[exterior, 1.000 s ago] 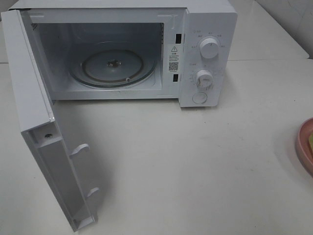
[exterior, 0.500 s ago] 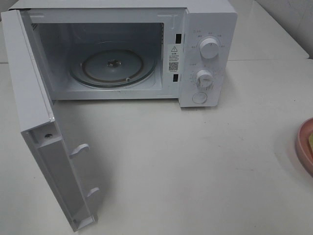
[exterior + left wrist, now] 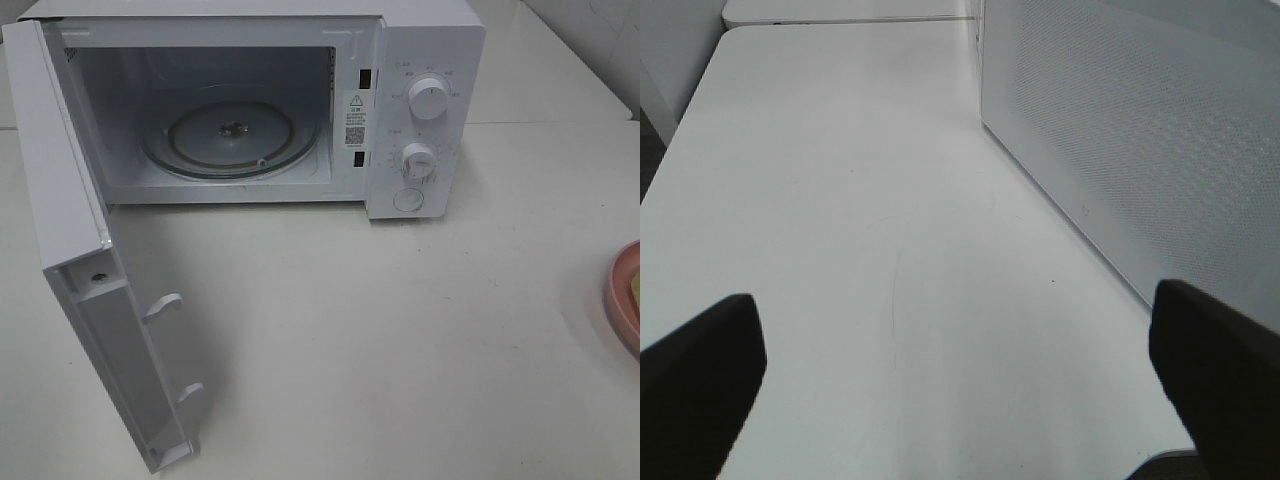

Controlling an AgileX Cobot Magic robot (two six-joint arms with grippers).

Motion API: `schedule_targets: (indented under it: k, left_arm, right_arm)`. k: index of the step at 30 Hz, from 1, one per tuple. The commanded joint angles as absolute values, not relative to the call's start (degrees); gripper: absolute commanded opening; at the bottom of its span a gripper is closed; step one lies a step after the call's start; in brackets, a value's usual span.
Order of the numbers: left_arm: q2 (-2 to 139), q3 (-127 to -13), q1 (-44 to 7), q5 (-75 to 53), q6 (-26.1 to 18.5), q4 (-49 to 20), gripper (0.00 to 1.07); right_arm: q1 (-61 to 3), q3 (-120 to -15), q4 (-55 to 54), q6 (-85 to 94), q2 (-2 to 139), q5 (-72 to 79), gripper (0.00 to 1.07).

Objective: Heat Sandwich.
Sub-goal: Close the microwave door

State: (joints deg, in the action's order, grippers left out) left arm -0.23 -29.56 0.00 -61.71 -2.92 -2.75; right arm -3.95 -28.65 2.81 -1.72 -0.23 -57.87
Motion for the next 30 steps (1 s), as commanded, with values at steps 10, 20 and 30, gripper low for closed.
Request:
schedule_targets:
  k: [10, 20, 30]
  left_arm:
    - [-0.7, -29.5, 0.0, -61.1, -2.8, -2.9, 1.00]
    - [-0.7, -29.5, 0.0, -61.1, -2.8, -2.9, 1.00]
    - [-0.7, -29.5, 0.0, -61.1, -2.8, -2.9, 1.00]
  right_arm:
    - [-3.5, -28.5, 2.5, -1.4, -1.7, -57.2, 0.76]
    - [-3.5, -28.5, 2.5, -1.4, -1.7, -57.2, 0.76]
    - [-3.5, -28.5, 2.5, -1.4, -1.7, -57.2, 0.76]
